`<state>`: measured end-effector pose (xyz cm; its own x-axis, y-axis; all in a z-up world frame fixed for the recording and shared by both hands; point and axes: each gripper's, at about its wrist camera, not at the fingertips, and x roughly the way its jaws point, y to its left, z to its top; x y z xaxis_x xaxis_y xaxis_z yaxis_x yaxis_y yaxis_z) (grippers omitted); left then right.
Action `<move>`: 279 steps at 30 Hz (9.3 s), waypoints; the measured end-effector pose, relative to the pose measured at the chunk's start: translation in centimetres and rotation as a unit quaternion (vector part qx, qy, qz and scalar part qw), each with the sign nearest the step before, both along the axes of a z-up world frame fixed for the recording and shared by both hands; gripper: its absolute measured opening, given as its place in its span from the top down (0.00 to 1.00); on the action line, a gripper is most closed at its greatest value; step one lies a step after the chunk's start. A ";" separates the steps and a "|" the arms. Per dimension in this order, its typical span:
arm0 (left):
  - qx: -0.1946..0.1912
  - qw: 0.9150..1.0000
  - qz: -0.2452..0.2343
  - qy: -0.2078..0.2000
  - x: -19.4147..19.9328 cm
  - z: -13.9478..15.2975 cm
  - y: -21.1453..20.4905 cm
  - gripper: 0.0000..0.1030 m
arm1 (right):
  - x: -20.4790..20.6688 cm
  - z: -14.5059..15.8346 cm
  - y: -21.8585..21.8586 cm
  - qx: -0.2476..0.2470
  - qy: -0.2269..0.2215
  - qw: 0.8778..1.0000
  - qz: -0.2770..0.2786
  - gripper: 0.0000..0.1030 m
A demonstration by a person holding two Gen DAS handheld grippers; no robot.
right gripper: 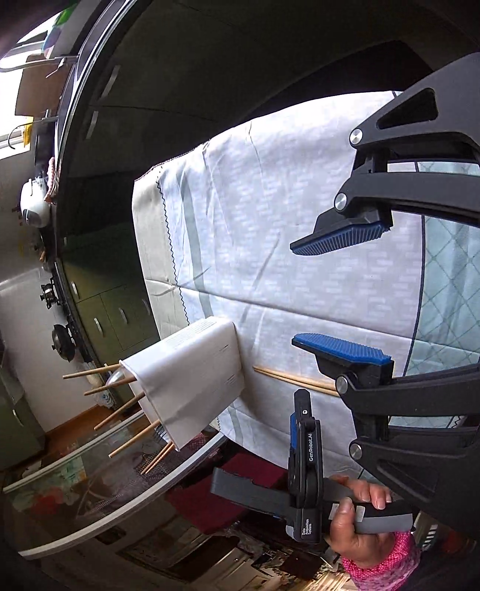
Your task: Organize utensils
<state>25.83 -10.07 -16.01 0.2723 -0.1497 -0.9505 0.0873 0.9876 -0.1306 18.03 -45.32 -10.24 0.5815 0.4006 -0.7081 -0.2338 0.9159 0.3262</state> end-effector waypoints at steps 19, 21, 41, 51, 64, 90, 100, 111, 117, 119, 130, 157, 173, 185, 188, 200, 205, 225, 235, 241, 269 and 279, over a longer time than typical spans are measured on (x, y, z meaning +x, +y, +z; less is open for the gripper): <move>0.033 0.999 -0.009 0.016 0.7 -1.1 -0.8 0.53 | 1.0 0.3 2.2 0.006 0.009 1.000 0.018 0.57; 0.038 0.999 -0.011 0.016 0.6 -1.2 -1.2 0.53 | 1.0 0.4 2.0 0.007 0.009 1.000 0.018 0.57; 0.052 0.998 -0.010 0.044 0.2 -1.9 5.2 0.94 | 6.1 -5.9 14.8 -0.059 0.131 0.979 0.144 0.63; 0.034 0.998 0.001 0.045 0.3 -2.1 6.9 0.93 | 7.3 -8.4 21.3 -0.161 0.129 0.967 0.151 0.67; 0.059 0.997 -0.007 0.052 0.4 -2.0 6.3 0.88 | 7.1 -8.7 23.9 -0.216 0.119 0.958 0.146 0.89; 0.014 0.993 -0.014 -0.120 -4.6 9.4 7.0 0.94 | 1.9 3.6 13.7 -0.073 -0.036 0.993 0.089 0.93; 0.025 0.983 -0.022 -0.180 -7.0 12.0 6.6 0.94 | -1.6 4.0 10.2 -0.033 -0.095 0.993 0.057 0.93; 0.027 0.983 -0.029 -0.179 -7.4 12.2 6.1 0.94 | -3.2 3.6 8.9 -0.043 -0.164 0.985 0.034 0.93; 0.026 0.983 -0.028 -0.178 -7.5 12.2 6.2 0.94 | -4.1 3.0 8.7 -0.048 -0.172 0.983 0.036 0.93; 0.023 0.983 -0.027 -0.178 -7.6 12.3 6.3 0.94 | -4.6 3.0 8.6 -0.052 -0.175 0.982 0.037 0.93; 0.015 0.982 -0.024 -0.186 -7.9 13.2 6.8 0.94 | -5.4 3.8 9.0 -0.055 -0.180 0.981 0.053 0.93; -0.029 0.933 -0.030 -0.357 -1.6 28.0 3.1 0.94 | 3.7 20.3 13.3 0.012 -0.353 0.935 0.031 0.93; -0.026 0.958 -0.034 -0.283 5.5 19.6 1.2 0.94 | 9.9 14.8 17.1 -0.044 -0.302 0.952 0.037 0.93; -0.035 0.964 -0.031 -0.263 6.2 16.8 1.5 0.90 | 11.8 12.8 17.7 -0.050 -0.273 0.960 0.041 0.92; -0.032 0.963 -0.029 -0.266 5.7 16.8 1.7 0.79 | 11.5 13.0 17.6 -0.050 -0.275 0.959 0.039 0.92; -0.011 0.925 0.003 -0.381 -4.1 20.9 3.3 0.15 | 3.2 15.3 12.8 -0.030 -0.315 0.948 0.030 0.39; 0.007 0.911 0.026 -0.411 -10.4 19.7 4.0 0.07 | -2.8 13.4 8.9 -0.025 -0.312 0.950 0.021 0.04; 0.014 0.903 0.083 -0.422 -22.5 16.1 6.1 0.07 | -16.4 7.2 7.2 -0.049 -0.294 0.955 0.008 0.04; 0.024 0.908 0.076 -0.412 -23.3 15.6 6.3 0.07 | -15.9 8.0 7.6 -0.058 -0.295 0.954 -0.002 0.04; 0.026 0.907 0.080 -0.412 -23.4 15.6 6.5 0.07 | -15.9 8.2 7.8 -0.057 -0.295 0.954 -0.001 0.04; 0.020 0.908 0.084 -0.411 -23.5 15.5 6.4 0.07 | -15.5 7.9 8.2 -0.054 -0.289 0.956 0.004 0.04; 0.021 0.908 0.086 -0.409 -23.5 15.4 6.3 0.07 | -15.5 7.8 8.1 -0.053 -0.288 0.956 0.004 0.04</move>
